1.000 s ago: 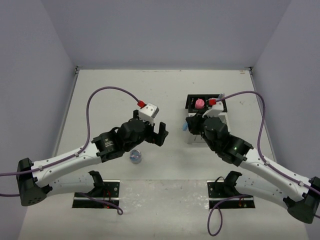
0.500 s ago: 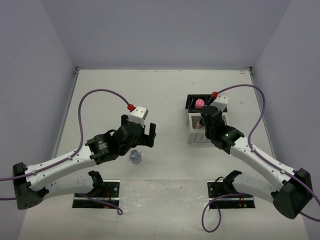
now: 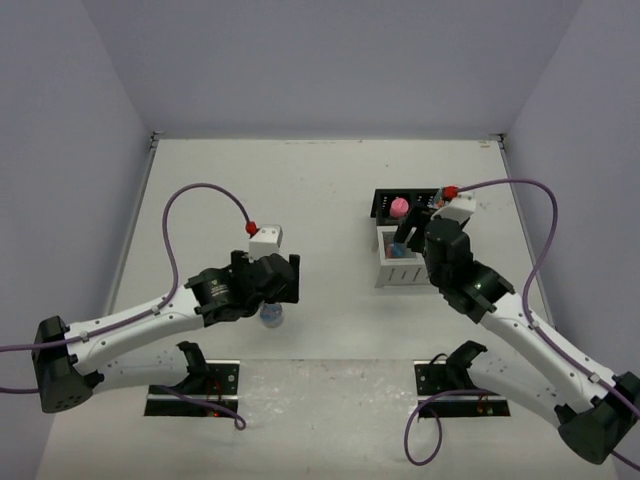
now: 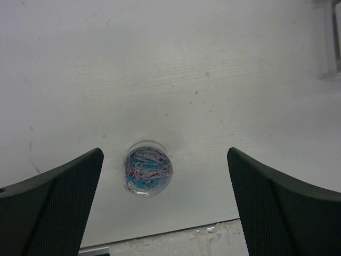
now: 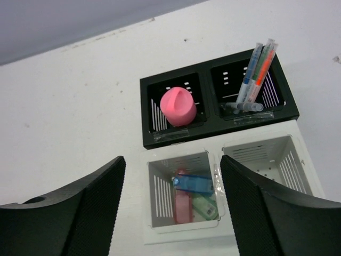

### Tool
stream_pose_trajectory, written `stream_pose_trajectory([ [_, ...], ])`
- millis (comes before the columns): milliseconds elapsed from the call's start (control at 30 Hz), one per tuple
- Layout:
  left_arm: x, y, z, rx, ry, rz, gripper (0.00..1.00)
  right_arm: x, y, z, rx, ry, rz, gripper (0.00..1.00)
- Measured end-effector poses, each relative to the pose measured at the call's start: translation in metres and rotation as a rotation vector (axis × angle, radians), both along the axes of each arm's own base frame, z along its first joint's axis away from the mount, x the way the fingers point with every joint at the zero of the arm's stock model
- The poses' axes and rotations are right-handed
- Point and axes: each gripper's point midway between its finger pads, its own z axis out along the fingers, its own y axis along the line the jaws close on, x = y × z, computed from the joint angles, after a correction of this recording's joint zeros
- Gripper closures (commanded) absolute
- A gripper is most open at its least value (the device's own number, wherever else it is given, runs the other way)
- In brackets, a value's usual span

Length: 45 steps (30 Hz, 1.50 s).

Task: Sort the stationery into containers
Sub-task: Place the stationery in the storage box, then pick up the stationery from the center of the board.

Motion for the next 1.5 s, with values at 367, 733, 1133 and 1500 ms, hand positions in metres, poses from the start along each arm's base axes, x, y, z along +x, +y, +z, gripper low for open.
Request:
stream_pose_trajectory([
  [367,-0.028,0.013,-0.065,0.043,0.208,0.123,0.08,-0.022,-0.002,0.03,0.083,-0.072,0.07,0.21],
  [733,-0.035,0.021,-0.096,0.13,0.264,0.147,0.36,-0.032,0.004,0.031,0.1,-0.063,0.133,0.21],
  [1133,-0.034,0.01,-0.086,0.056,0.254,0.121,1.0,-0.053,0.034,0.045,0.129,-0.108,0.376,0.01],
  [1500,-0.06,-0.072,0.114,-0.882,-0.136,-0.401,1.0,-0.135,0.138,0.041,0.363,-0.101,1.136,0.01],
])
